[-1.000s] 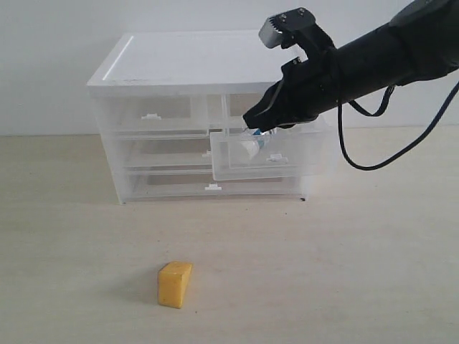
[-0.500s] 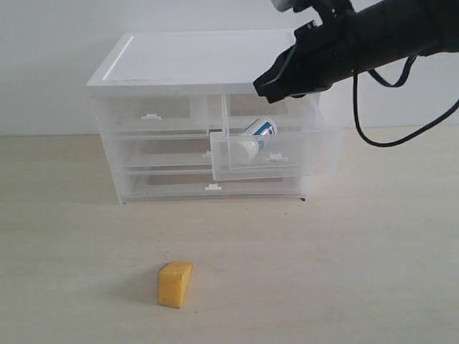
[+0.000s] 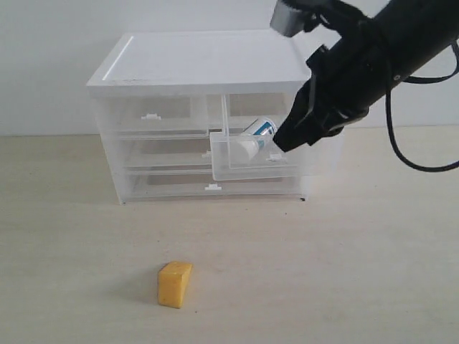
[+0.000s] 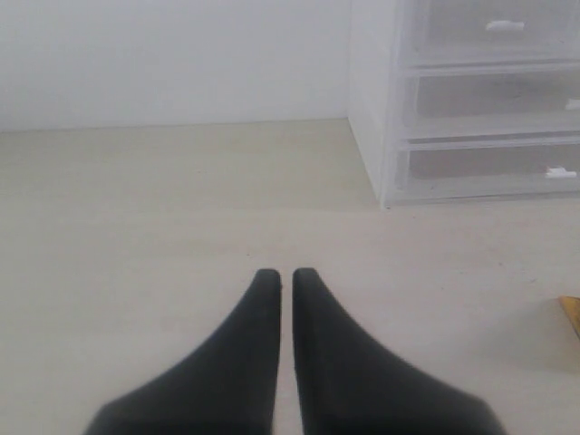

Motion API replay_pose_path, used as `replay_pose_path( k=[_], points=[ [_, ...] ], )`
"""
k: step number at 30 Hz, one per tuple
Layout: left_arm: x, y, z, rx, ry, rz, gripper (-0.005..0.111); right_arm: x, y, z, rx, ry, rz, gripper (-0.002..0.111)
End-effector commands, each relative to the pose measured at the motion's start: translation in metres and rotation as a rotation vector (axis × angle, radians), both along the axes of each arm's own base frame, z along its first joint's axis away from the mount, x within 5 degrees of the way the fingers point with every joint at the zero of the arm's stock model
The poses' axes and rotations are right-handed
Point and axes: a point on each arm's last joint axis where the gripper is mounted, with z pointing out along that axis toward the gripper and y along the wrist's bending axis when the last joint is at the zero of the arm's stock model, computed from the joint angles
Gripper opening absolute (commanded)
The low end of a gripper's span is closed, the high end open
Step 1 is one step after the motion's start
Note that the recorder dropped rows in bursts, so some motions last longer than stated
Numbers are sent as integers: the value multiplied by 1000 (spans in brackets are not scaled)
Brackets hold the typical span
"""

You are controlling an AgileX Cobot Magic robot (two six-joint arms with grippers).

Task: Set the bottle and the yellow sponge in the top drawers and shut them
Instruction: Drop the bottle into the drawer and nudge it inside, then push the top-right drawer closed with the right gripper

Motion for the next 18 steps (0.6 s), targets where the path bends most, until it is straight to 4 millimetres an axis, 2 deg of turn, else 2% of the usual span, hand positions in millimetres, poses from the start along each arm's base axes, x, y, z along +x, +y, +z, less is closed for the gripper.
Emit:
replay_pose_path(
  k=[1,4,9,18],
  points=[
    [0,0,-1,2,-4,0,4,-11,13,-11,-148,-30,-23,1],
    [0,0,-1,2,-4,0,4,-11,19,-14,-163,-46,-84,1],
    [0,0,-1,2,-4,0,4,0,21,-22,-146,-44,-177,1],
    [0,0,-1,2,-4,0,4,23,30,-43,-113,-96,-232,1]
  ],
)
